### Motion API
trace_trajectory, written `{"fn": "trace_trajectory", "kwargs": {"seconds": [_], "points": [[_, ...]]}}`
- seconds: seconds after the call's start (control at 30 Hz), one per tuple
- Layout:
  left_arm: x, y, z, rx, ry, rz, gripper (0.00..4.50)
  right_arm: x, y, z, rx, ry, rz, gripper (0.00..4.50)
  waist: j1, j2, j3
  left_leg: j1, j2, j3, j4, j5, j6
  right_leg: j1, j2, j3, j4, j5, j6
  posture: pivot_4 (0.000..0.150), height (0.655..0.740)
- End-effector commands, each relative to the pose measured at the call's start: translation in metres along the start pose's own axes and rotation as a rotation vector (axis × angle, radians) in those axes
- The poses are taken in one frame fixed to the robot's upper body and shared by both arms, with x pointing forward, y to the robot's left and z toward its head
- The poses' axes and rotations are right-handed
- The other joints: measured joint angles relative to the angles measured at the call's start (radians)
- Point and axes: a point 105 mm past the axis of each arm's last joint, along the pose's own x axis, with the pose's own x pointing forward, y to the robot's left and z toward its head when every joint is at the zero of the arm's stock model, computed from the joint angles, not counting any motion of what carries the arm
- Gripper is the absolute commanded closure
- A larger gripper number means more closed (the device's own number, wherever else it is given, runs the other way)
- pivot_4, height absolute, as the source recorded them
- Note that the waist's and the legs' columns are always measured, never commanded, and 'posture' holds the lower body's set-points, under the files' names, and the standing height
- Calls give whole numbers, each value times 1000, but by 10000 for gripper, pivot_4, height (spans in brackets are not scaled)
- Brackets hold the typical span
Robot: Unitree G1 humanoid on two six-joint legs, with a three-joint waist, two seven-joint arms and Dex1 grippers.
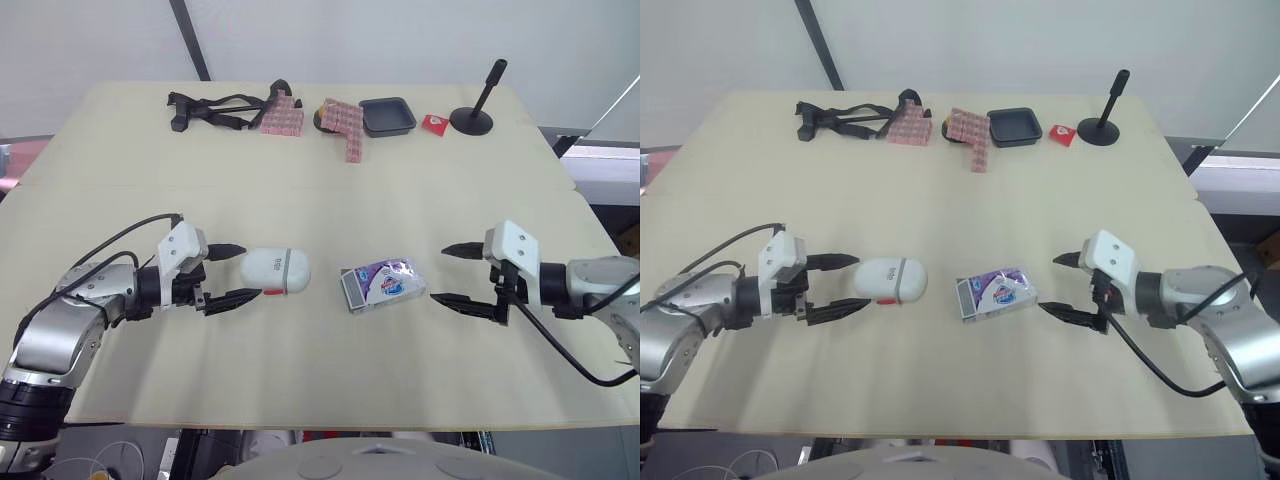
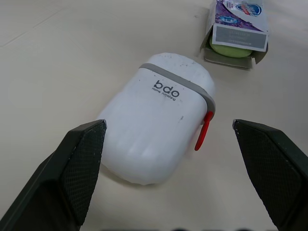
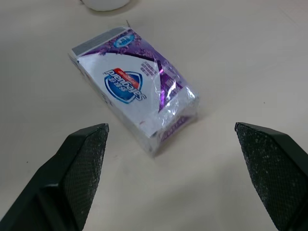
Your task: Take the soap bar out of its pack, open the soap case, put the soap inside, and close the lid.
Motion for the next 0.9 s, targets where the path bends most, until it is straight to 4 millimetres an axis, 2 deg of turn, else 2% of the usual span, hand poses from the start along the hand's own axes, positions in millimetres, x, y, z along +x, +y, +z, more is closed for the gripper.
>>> {"fn": "trace_trajectory", "kwargs": {"seconds": [0.03, 0.2, 0.37, 0.5, 0.77, 0.9], "points": [[0, -1, 4, 23, -17, 6, 357, 6, -2, 2, -62, 63, 47, 0, 1, 0, 0, 0, 0, 0, 0, 0, 0, 0, 0, 0, 1, 0, 0, 1500, 7400], [-1, -2, 3, 14, -28, 28, 357, 18, 0, -8, -150, 151, 140, 0, 5, 0, 0, -1, 0, 0, 1, 0, 0, 0, 0, 0, 2, 0, 0, 1500, 7400], [-1, -8, -5, -4, -17, 46, 357, 26, -10, -17, -226, 211, 159, 0, -3, 0, 0, -1, 0, 0, 2, 0, 0, 0, 0, 0, 3, 0, 0, 1500, 7400], [0, -16, -3, -8, -22, 45, 357, 33, -17, -15, -253, 211, 172, 0, -9, 0, 0, -1, 0, 0, 2, 0, 0, 0, 0, 0, 3, 0, 0, 1500, 7400], [0, -18, 1, -15, -28, 70, 357, 51, -13, -14, -298, 205, 256, 0, -18, 0, 0, -1, 0, 0, 3, 0, 0, 0, 0, 0, 4, 0, 0, 1500, 7400], [-1, -19, 3, -17, -26, 78, 357, 62, -18, -1, -302, 156, 255, 0, -24, 0, 0, -1, 0, 0, 4, 0, 0, 0, 0, 0, 6, 0, 0, 1500, 7400]]}}
